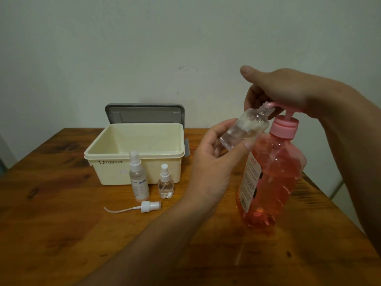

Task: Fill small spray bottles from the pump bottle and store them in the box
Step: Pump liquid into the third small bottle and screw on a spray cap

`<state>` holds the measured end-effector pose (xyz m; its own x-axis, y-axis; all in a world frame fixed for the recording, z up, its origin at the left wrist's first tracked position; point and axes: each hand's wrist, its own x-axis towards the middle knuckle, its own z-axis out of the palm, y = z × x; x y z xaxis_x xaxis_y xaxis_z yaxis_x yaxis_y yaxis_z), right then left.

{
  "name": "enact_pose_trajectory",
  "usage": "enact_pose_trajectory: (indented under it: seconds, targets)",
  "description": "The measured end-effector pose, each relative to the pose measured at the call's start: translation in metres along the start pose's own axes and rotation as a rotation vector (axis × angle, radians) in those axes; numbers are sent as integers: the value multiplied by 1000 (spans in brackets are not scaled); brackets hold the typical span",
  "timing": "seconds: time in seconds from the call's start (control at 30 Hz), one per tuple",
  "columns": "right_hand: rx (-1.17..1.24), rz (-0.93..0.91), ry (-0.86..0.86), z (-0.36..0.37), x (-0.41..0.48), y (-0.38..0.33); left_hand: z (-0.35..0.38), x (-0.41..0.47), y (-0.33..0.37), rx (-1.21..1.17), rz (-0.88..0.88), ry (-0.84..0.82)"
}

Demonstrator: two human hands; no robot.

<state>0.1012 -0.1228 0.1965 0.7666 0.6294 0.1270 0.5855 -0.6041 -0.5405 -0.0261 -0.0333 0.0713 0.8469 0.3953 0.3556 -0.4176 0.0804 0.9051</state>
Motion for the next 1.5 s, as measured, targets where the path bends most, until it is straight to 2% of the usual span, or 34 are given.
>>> enact_pose_trajectory:
  seconds: [1.5]
  targets:
    - [-24, -11, -8, 6, 1, 5, 0, -2, -4, -12, -15, 8]
